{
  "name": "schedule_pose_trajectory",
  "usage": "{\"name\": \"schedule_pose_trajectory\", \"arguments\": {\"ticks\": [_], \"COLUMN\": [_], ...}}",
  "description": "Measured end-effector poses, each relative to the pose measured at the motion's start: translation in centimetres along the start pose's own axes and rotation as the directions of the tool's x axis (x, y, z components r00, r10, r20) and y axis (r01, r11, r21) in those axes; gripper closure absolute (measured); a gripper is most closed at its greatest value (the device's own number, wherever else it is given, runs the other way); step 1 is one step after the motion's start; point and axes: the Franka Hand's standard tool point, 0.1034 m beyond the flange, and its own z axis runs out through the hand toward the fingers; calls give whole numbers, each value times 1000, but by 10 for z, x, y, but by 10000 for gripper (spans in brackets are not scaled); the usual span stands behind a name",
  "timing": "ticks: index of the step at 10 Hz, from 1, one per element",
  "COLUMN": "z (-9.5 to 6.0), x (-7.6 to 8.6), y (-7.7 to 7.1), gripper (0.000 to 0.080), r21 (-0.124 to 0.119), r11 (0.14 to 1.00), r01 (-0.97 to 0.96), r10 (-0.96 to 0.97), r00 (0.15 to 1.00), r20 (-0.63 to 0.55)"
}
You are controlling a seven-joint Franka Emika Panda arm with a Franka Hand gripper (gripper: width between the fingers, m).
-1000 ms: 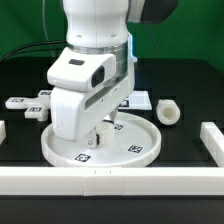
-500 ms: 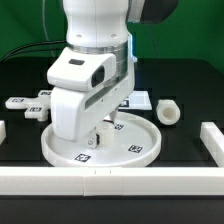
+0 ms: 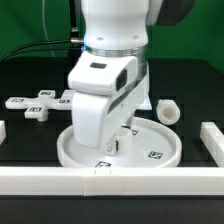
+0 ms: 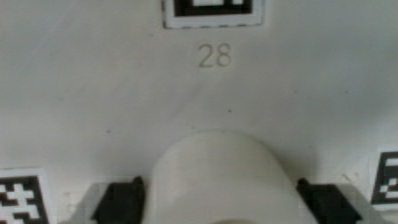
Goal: Assemble round table
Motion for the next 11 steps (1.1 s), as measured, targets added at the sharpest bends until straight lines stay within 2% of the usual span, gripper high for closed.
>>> {"name": "schedule_pose_trajectory", "arguments": {"ticks": [2, 4, 8, 11], "z": [1, 1, 1, 2], "x": [13, 26, 40, 41], "y": [-5, -11, -18, -18], "gripper": [389, 389, 389, 389], "r21": [-5, 2, 3, -5], "r11": [1000, 999, 998, 996], "r01": [-14, -37, -66, -88], "r10": [14, 37, 66, 88], "r00": [1000, 999, 998, 996], "r20": [-3, 1, 2, 13]}}
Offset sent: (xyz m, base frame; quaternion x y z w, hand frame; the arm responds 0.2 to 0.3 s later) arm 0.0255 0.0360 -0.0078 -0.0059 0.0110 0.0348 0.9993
